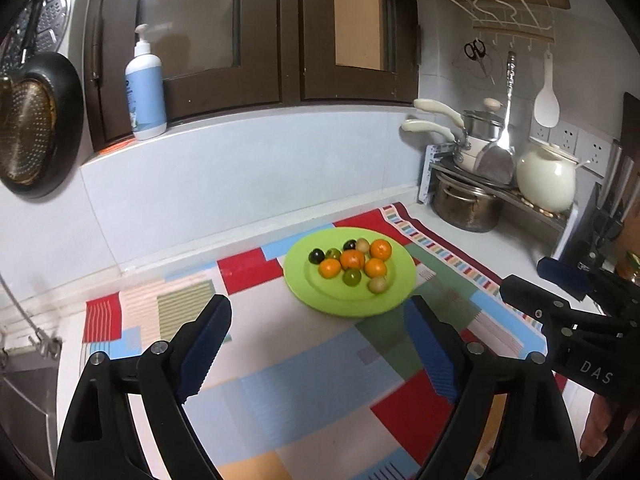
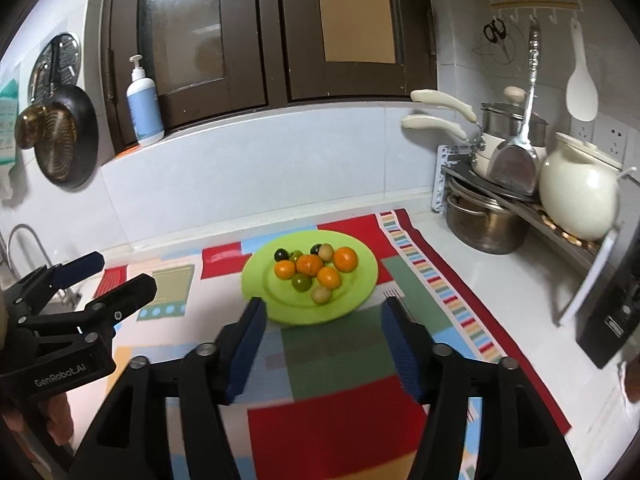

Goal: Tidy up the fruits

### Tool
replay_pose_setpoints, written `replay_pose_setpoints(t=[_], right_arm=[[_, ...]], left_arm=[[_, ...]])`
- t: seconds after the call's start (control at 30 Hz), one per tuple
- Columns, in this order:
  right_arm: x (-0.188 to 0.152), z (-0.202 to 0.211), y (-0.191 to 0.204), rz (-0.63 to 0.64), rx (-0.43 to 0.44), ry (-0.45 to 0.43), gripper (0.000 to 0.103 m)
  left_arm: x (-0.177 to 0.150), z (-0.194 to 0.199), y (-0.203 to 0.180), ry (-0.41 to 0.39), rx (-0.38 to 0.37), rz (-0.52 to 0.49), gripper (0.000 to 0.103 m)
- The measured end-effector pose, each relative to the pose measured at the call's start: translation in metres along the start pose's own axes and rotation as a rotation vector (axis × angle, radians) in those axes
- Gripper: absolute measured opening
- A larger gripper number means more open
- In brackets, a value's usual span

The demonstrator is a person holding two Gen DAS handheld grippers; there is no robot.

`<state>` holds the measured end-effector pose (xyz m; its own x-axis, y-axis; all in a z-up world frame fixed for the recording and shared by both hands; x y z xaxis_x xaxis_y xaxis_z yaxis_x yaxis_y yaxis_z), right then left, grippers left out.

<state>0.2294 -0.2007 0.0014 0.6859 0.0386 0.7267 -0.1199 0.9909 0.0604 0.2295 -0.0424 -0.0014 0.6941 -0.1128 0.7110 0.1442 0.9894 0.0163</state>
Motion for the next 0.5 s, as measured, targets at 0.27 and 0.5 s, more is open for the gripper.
replay_pose_setpoints(t=[0.27, 0.5], right_arm=[[-0.025, 0.032, -0.001, -0.001, -0.004, -0.009, 0.063], [-0.036, 0.052, 0.005, 0.013, 0.003, -0.017, 0.063]], left_arm=[[-0.020, 0.032, -0.007, -0.021, 0.025, -0.007, 0.097], [-0.029, 0.053, -0.007, -0.036, 0.026, -0.004, 0.101]])
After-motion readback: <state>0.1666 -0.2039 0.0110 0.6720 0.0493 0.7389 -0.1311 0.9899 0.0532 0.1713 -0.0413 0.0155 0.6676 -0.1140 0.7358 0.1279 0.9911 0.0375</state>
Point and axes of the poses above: each gripper's, at about its wrist camera, not at the fingertips, and z roughly against the way its jaws point, y to its left, x to its top, the point moved 7 cm from there along -z, roughly the way its jaws point, and after that the axes turned 12 degrees about y, right-handed, at the moved point
